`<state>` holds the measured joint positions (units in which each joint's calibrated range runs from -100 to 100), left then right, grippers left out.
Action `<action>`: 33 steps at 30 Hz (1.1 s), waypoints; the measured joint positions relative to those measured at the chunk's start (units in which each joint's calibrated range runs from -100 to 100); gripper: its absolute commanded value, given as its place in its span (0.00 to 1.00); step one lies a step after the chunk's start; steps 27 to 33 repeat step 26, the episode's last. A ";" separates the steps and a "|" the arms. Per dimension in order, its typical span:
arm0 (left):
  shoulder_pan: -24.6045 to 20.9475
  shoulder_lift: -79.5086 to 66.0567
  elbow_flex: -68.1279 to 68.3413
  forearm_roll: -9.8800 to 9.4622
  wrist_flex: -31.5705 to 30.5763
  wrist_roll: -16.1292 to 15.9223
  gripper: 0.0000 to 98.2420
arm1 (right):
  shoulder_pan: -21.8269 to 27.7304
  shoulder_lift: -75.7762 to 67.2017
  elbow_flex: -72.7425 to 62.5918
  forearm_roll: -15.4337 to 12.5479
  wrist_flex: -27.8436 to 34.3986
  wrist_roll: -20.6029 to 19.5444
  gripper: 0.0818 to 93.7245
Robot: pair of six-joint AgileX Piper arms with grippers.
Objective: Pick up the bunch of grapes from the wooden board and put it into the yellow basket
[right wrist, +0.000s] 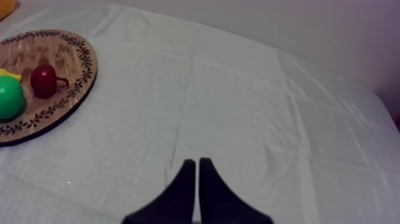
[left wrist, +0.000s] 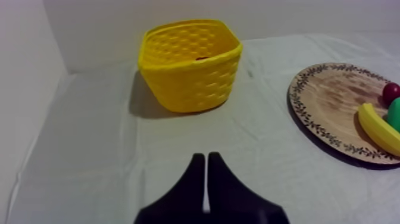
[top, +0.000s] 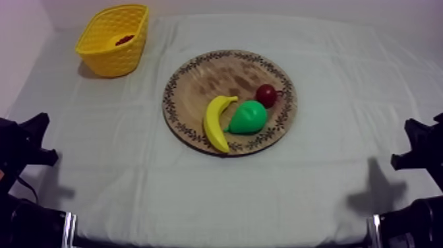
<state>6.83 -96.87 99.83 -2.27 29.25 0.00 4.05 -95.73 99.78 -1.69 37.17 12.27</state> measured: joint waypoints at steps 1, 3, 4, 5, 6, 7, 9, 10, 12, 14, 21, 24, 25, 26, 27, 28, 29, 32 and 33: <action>-0.06 -0.60 0.00 0.00 0.02 0.00 0.01 | 0.00 0.00 0.00 0.00 0.00 0.00 0.00; -0.09 -1.73 0.00 0.00 0.05 0.34 0.01 | 0.00 0.00 0.00 0.00 0.00 0.00 0.00; -0.10 -2.24 0.00 0.00 0.51 0.82 0.00 | 0.00 0.00 0.00 0.00 0.00 0.00 0.00; -0.13 -2.59 0.00 0.00 0.58 1.33 0.00 | 0.00 0.00 0.00 0.00 0.00 0.00 0.00; -0.19 -2.77 0.00 0.00 0.60 2.09 0.00 | 0.00 0.00 0.00 0.00 0.00 0.00 0.00; -0.36 -2.85 0.00 0.00 0.68 2.95 0.00 | 0.00 0.00 0.00 0.00 0.00 0.00 0.00; -0.67 -2.99 0.05 0.00 0.86 4.91 0.00 | 0.00 0.00 0.00 0.00 0.00 0.00 0.00; -0.75 -3.08 0.05 0.00 0.86 5.90 0.00 | 0.00 0.00 0.00 0.00 0.00 0.00 0.00; -0.91 -3.13 0.05 0.00 0.86 7.52 0.00 | 0.00 0.00 0.00 0.00 0.00 0.00 0.00; -0.96 -3.13 0.05 0.00 0.86 8.84 0.00 | 0.00 0.00 0.00 0.00 0.00 0.00 0.00; -1.09 -3.13 0.05 0.05 0.86 9.78 0.00 | 0.00 0.00 0.00 0.00 0.00 0.00 0.00; -1.47 -3.13 0.05 0.05 0.86 9.77 0.00 | 0.00 0.00 0.00 0.00 0.00 0.00 0.00; -1.53 -3.13 0.05 0.05 0.86 9.77 0.00 | 0.00 0.00 0.00 0.00 0.00 0.00 0.00; -1.59 -3.13 0.05 0.05 0.86 9.77 0.00 | 0.00 0.00 0.00 0.00 0.00 0.00 0.00; -1.59 -3.13 0.05 0.05 0.86 9.77 0.00 | 0.00 0.00 0.00 0.00 0.00 0.00 0.00; -1.59 -3.13 0.05 0.05 0.86 9.77 0.00 | 0.00 0.00 0.00 0.00 0.00 0.00 0.00; -1.59 -3.13 0.05 0.05 0.86 9.77 0.00 | 0.00 0.00 0.00 0.00 0.00 0.00 0.00; -1.59 -3.13 0.05 0.05 0.86 9.77 0.00 | 0.00 0.00 0.00 0.00 0.00 0.00 0.00; -1.59 -3.13 0.05 0.05 0.86 9.77 0.00 | 0.00 0.00 0.00 0.00 0.00 0.00 0.00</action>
